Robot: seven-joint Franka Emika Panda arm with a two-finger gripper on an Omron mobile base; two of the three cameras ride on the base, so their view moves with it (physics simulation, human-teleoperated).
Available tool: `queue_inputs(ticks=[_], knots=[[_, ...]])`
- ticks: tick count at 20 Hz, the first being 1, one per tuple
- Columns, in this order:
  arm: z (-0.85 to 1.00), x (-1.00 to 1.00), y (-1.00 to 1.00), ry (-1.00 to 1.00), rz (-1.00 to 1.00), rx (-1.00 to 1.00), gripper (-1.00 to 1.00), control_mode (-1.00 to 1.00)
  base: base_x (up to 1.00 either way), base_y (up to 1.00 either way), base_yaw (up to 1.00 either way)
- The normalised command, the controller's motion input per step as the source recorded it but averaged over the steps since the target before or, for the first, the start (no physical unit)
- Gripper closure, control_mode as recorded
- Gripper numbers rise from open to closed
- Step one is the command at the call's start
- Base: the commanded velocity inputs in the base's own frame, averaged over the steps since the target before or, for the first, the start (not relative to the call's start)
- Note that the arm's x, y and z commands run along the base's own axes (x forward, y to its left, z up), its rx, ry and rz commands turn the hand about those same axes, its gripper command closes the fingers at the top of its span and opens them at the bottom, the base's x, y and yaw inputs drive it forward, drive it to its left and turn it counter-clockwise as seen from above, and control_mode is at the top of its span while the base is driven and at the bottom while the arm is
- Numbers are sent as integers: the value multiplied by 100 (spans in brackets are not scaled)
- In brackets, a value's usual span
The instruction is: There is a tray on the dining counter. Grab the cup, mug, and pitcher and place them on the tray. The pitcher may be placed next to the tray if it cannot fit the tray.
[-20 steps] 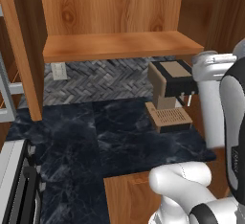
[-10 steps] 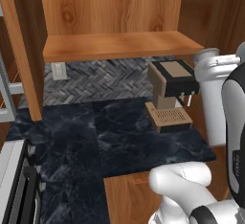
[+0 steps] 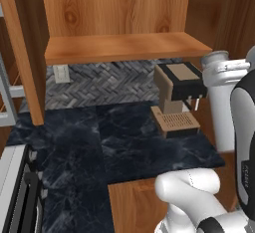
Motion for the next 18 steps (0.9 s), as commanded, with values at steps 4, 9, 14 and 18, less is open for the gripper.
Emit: queue_inputs(ticks=[4, 9, 14, 18], knots=[[0, 0, 0, 0, 0, 0, 100, 100, -71, -40, 0], [0, 0, 0, 0, 0, 0, 100, 100, -84, -85, 0], [0, 0, 0, 0, 0, 0, 100, 100, -45, -93, 0], [0, 0, 0, 0, 0, 0, 100, 100, -20, -99, 0]])
